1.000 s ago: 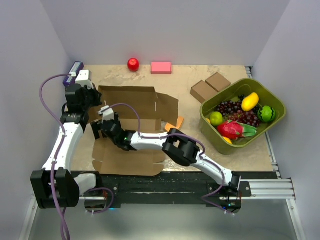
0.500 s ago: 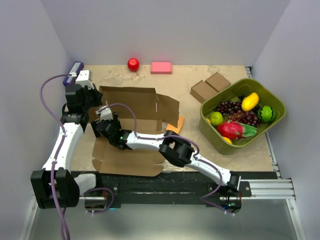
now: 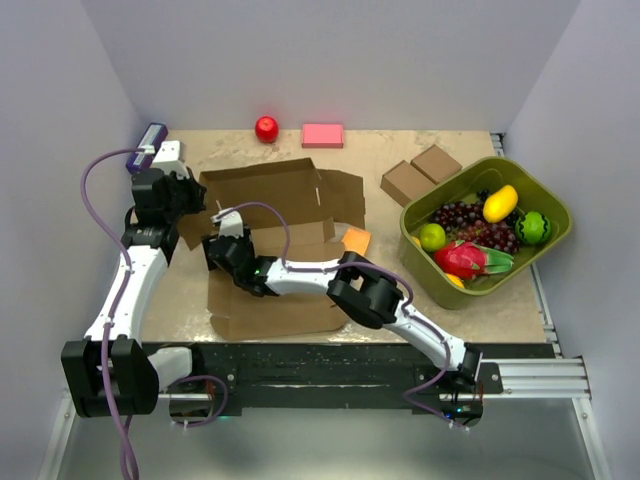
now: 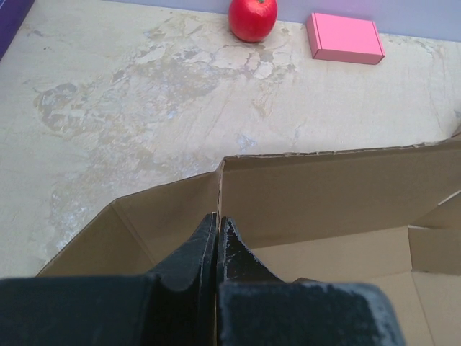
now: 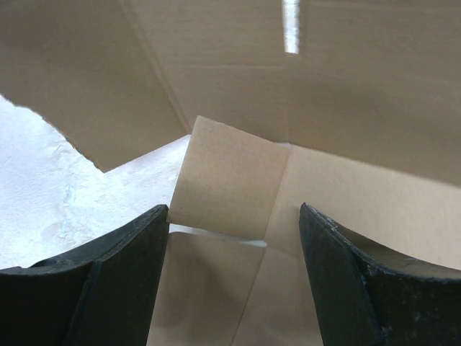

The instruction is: Fold the paper box

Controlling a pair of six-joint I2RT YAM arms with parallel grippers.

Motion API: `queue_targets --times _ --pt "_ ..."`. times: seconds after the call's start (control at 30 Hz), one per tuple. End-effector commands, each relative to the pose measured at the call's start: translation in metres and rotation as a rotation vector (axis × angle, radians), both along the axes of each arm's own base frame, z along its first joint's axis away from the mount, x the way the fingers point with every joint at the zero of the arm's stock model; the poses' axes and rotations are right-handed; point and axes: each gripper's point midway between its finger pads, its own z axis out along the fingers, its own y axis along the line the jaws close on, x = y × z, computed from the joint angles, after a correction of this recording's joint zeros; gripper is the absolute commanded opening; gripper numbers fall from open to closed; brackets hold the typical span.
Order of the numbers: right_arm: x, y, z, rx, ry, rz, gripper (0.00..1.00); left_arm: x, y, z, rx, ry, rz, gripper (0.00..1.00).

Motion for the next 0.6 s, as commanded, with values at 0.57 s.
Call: queue_targets --times 0.57 --pt "0.033 -0.065 0.051 0.163 0.008 -0.153 0.65 0.006 0.001 0.016 0.010 -0.054 0.004 0.00"
